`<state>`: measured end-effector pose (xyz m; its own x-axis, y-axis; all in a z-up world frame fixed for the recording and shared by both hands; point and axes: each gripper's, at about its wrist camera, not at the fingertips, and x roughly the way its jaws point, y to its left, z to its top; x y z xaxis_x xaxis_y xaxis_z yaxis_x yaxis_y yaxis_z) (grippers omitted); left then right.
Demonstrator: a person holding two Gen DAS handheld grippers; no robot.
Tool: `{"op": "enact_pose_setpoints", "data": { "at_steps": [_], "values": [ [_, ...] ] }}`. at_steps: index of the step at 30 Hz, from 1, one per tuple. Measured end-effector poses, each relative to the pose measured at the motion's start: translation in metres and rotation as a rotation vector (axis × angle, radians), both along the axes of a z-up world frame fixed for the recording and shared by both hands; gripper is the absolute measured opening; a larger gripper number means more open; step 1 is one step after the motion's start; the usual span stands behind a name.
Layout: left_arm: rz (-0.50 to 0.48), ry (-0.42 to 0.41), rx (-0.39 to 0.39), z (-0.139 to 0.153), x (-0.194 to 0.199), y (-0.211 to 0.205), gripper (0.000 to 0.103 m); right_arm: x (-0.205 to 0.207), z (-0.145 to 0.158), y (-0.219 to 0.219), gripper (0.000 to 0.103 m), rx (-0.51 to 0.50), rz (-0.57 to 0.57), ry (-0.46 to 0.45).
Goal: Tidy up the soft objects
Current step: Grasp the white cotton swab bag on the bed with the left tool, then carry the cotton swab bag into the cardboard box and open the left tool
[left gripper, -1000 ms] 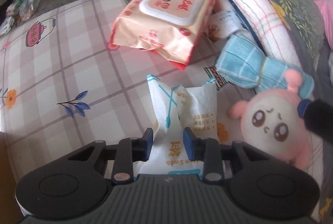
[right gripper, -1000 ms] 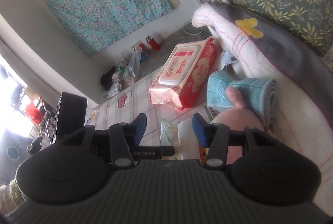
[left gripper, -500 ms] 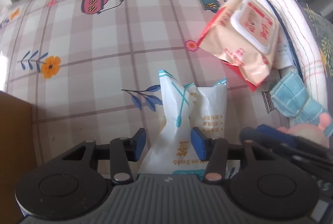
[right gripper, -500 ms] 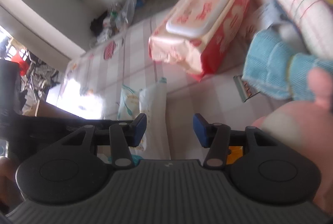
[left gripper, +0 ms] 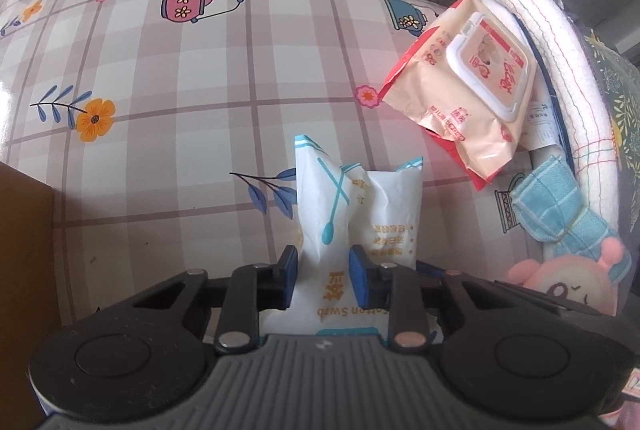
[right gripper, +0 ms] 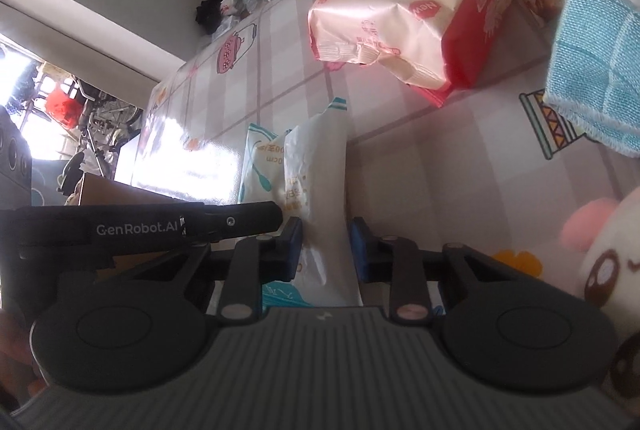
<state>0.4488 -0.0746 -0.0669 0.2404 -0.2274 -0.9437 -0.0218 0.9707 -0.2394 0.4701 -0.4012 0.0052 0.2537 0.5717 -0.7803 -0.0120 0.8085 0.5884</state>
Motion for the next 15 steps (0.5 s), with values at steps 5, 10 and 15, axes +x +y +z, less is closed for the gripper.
{"op": "enact_pose_setpoints", "data": {
  "at_steps": [5, 10, 15],
  "values": [
    [0.001, -0.034, 0.005, 0.016, -0.008, 0.000, 0.015, -0.007, 0.012, -0.001, 0.016, -0.016, -0.019, -0.041],
    [0.007, -0.100, -0.037, 0.053, -0.022, 0.012, 0.013, -0.017, 0.044, -0.005, 0.014, -0.001, -0.033, -0.097],
    [0.008, -0.186, -0.079, 0.098, -0.048, 0.031, 0.013, -0.037, 0.097, 0.005, 0.014, -0.008, -0.025, -0.189]
  ]
}}
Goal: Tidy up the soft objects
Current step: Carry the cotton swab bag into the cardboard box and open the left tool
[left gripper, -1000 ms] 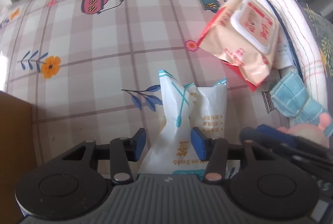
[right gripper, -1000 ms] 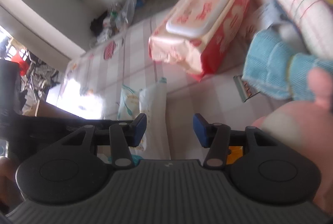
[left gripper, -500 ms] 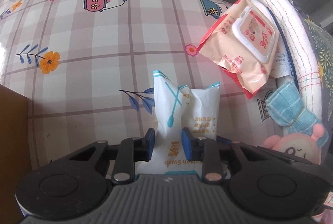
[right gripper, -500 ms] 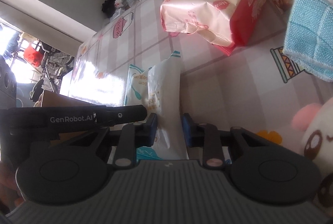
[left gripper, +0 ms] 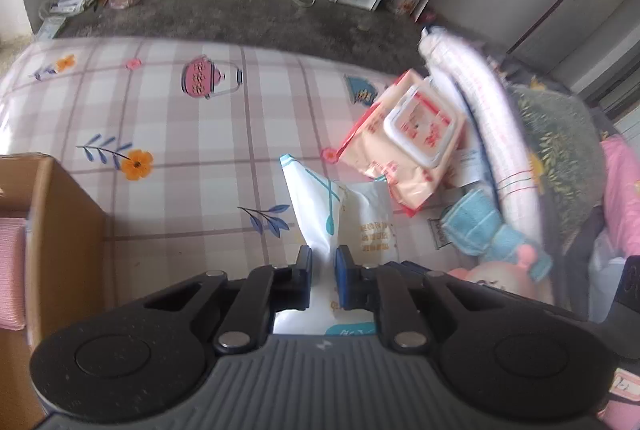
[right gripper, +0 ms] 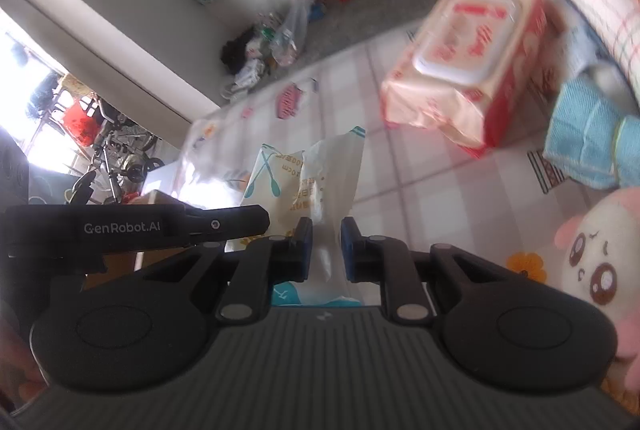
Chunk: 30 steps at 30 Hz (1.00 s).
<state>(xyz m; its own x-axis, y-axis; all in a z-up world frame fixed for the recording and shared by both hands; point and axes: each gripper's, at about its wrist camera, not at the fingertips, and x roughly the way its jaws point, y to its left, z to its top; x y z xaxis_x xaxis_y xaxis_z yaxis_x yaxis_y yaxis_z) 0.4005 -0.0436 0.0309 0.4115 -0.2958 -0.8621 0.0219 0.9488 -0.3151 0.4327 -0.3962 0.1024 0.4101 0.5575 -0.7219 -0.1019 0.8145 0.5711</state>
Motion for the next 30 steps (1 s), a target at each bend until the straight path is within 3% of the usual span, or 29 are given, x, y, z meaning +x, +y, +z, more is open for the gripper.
{"op": "enact_pose_setpoints", "data": {
  "at_steps": [7, 15, 23, 30],
  "values": [
    [0.052, -0.123, -0.046, 0.059, -0.056, 0.066, 0.013, -0.035, 0.070, 0.049, 0.015, 0.010, 0.081, -0.104],
    [0.202, -0.222, -0.019, 0.088, -0.120, 0.179, 0.013, -0.071, 0.115, 0.166, 0.014, 0.078, 0.259, -0.123],
    [0.386, -0.184, 0.079, 0.066, -0.155, 0.280, 0.013, -0.095, 0.109, 0.301, 0.015, 0.113, 0.442, -0.024],
    [0.401, -0.104, 0.106, 0.025, -0.124, 0.327, 0.013, -0.092, 0.068, 0.367, 0.015, 0.082, 0.461, 0.084]
  ]
}}
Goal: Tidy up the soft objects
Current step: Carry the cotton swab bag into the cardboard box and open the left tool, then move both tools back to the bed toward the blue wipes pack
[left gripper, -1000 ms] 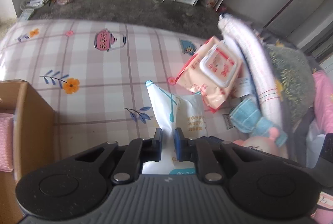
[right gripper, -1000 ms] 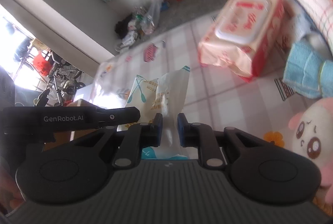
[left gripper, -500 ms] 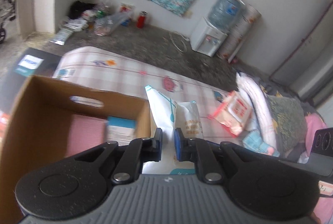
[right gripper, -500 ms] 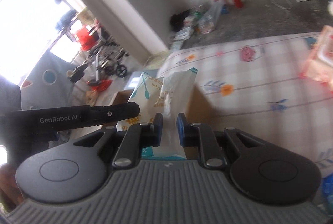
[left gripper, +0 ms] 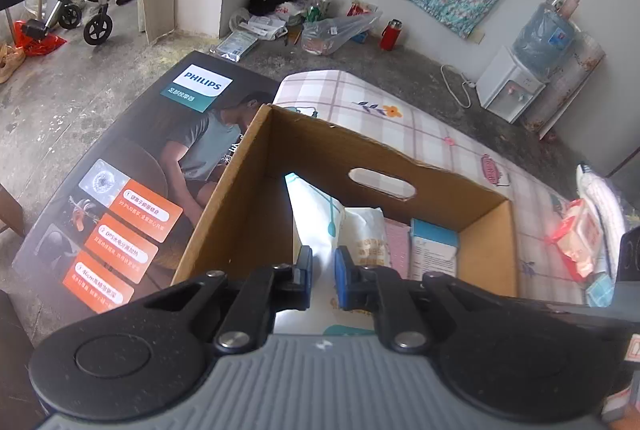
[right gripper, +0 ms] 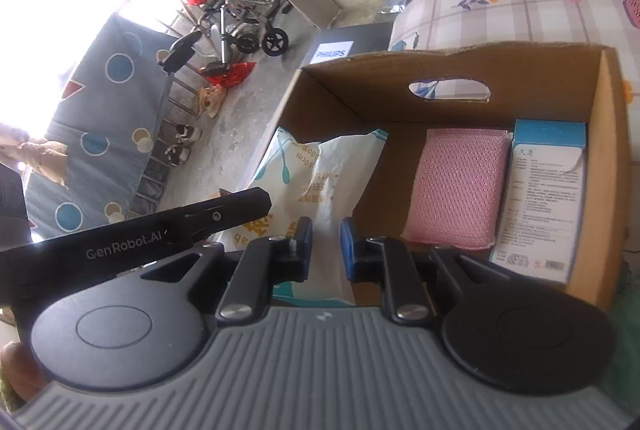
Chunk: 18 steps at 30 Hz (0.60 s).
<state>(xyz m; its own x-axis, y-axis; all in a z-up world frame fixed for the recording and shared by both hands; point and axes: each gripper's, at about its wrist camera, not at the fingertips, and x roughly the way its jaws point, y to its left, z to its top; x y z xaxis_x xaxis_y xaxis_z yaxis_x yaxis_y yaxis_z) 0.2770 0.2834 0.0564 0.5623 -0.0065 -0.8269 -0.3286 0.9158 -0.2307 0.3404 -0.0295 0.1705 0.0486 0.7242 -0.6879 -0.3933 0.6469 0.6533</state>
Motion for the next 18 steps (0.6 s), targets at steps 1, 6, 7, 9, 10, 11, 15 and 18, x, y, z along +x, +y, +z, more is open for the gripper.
{"op": "enact_pose_setpoints", "data": {
  "at_steps": [1, 6, 7, 9, 10, 11, 15, 18],
  "values": [
    [-0.003, 0.006, -0.002, -0.006, 0.006, 0.004, 0.013, 0.007, -0.007, 0.002, 0.015, -0.008, -0.011, 0.010],
    [-0.021, 0.004, 0.056, -0.025, 0.037, 0.002, 0.014, 0.037, -0.040, 0.012, 0.015, -0.039, -0.076, 0.022],
    [-0.029, 0.004, 0.083, -0.029, 0.044, -0.001, 0.017, 0.042, -0.047, 0.015, 0.017, -0.044, -0.090, 0.026],
    [-0.015, 0.002, 0.114, -0.035, 0.052, -0.002, 0.026, 0.051, -0.062, 0.019, 0.017, -0.045, -0.105, 0.057],
    [-0.010, -0.001, 0.116, -0.038, 0.055, -0.002, 0.027, 0.055, -0.073, 0.022, 0.017, -0.040, -0.111, 0.083],
    [0.000, 0.002, 0.110, -0.041, 0.056, -0.001, 0.027, 0.057, -0.080, 0.023, 0.017, -0.039, -0.115, 0.100],
    [0.018, 0.017, 0.094, -0.043, 0.057, 0.003, 0.028, 0.058, -0.091, 0.024, 0.017, -0.035, -0.110, 0.125],
    [0.031, 0.008, 0.094, -0.037, 0.051, 0.006, 0.037, 0.055, -0.088, 0.022, 0.017, -0.028, -0.103, 0.121]
  ]
}}
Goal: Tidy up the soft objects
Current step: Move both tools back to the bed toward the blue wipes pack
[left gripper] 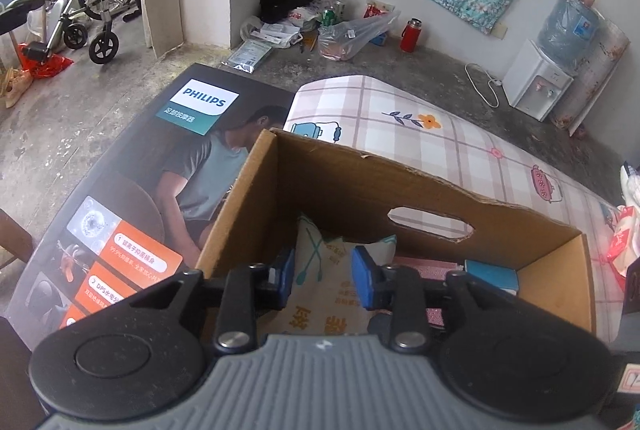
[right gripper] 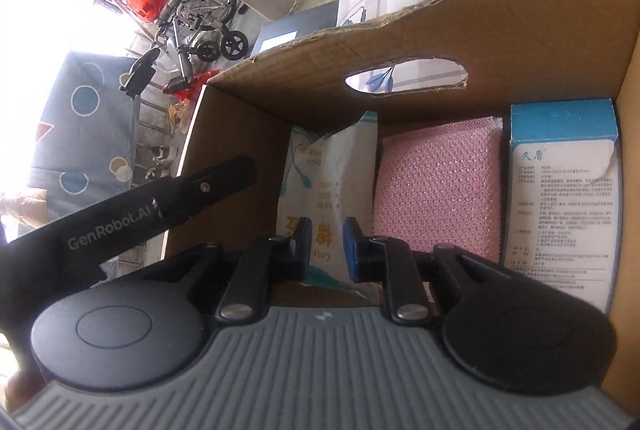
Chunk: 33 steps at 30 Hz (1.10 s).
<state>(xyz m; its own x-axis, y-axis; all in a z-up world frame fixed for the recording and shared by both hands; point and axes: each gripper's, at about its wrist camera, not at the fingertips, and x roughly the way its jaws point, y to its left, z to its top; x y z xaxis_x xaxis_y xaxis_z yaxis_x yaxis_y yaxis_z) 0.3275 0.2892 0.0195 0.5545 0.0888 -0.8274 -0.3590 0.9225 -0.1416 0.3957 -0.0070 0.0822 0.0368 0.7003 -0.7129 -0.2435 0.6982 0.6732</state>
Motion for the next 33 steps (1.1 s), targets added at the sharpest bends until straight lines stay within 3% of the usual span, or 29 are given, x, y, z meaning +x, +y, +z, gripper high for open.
{"op": "enact_pose_setpoints", "data": {
  "at_steps": [6, 13, 18, 25, 29, 33],
  "values": [
    [0.013, -0.045, -0.043, 0.028, -0.027, 0.001, 0.056, -0.013, 0.027, -0.016, 0.020, 0.046, 0.002, -0.051],
    [-0.049, -0.113, 0.039, 0.072, -0.075, -0.041, 0.083, -0.057, 0.085, -0.083, 0.050, 0.175, -0.035, -0.187],
    [-0.160, -0.190, 0.073, 0.098, -0.109, -0.101, 0.089, -0.098, 0.113, -0.167, 0.057, 0.196, -0.123, -0.295],
    [-0.372, -0.297, 0.082, 0.116, -0.142, -0.216, 0.096, -0.157, 0.127, -0.286, 0.061, 0.117, -0.315, -0.451],
    [-0.461, -0.327, 0.020, 0.104, -0.155, -0.282, 0.096, -0.188, 0.124, -0.344, 0.061, 0.035, -0.403, -0.530],
    [-0.528, -0.299, 0.052, 0.076, -0.156, -0.342, 0.096, -0.208, 0.110, -0.401, 0.061, -0.042, -0.489, -0.552]
  ]
}}
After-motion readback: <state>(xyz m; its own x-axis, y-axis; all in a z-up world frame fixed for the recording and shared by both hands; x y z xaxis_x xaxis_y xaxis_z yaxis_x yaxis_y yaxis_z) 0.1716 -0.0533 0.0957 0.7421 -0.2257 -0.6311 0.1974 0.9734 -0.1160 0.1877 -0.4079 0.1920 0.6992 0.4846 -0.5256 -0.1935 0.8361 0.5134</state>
